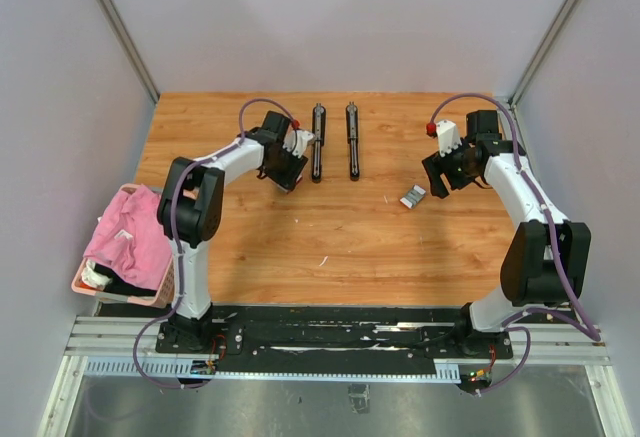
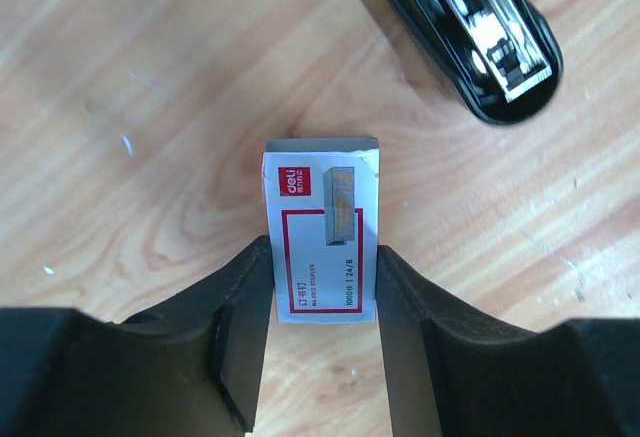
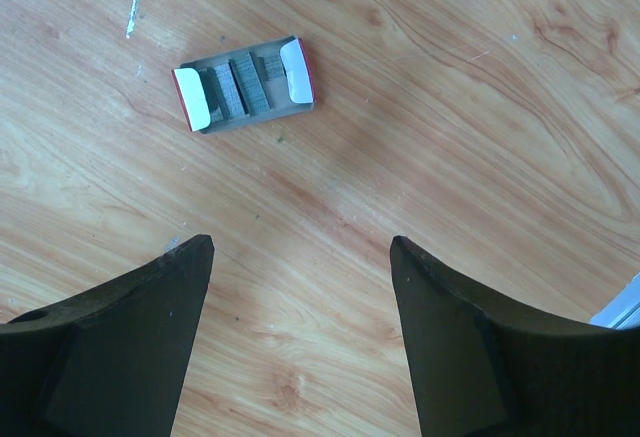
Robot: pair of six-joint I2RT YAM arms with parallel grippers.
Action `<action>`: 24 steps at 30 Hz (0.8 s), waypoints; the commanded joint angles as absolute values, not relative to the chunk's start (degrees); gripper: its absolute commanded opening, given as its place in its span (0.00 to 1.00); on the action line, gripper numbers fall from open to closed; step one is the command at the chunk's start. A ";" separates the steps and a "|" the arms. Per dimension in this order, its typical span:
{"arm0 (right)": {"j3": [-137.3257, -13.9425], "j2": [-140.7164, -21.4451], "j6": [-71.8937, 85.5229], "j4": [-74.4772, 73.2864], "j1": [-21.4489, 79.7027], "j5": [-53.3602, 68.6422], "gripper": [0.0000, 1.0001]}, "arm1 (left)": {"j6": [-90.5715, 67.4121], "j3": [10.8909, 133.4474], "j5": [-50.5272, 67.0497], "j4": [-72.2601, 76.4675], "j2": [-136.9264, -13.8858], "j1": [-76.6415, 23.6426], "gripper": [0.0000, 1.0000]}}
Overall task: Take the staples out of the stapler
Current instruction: Move the shell to the center of the board.
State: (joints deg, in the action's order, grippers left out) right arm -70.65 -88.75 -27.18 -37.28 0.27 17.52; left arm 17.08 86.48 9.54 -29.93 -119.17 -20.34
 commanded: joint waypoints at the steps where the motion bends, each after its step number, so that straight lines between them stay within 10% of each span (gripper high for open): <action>1: -73.27 -89.72 -26.19 -38.29 -0.62 17.49 0.74 | 17.84 81.38 12.51 -30.45 -116.69 -20.35 0.47; 24: -82.02 -102.20 -18.95 -40.39 -7.07 25.72 0.74 | 11.25 62.85 5.33 -20.56 -101.89 -35.02 0.51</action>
State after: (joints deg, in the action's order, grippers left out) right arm -80.07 -100.55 -21.61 -38.92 -3.53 20.93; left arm 13.34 63.75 9.61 -23.97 -103.31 -32.14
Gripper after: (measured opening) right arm 0.738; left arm 0.505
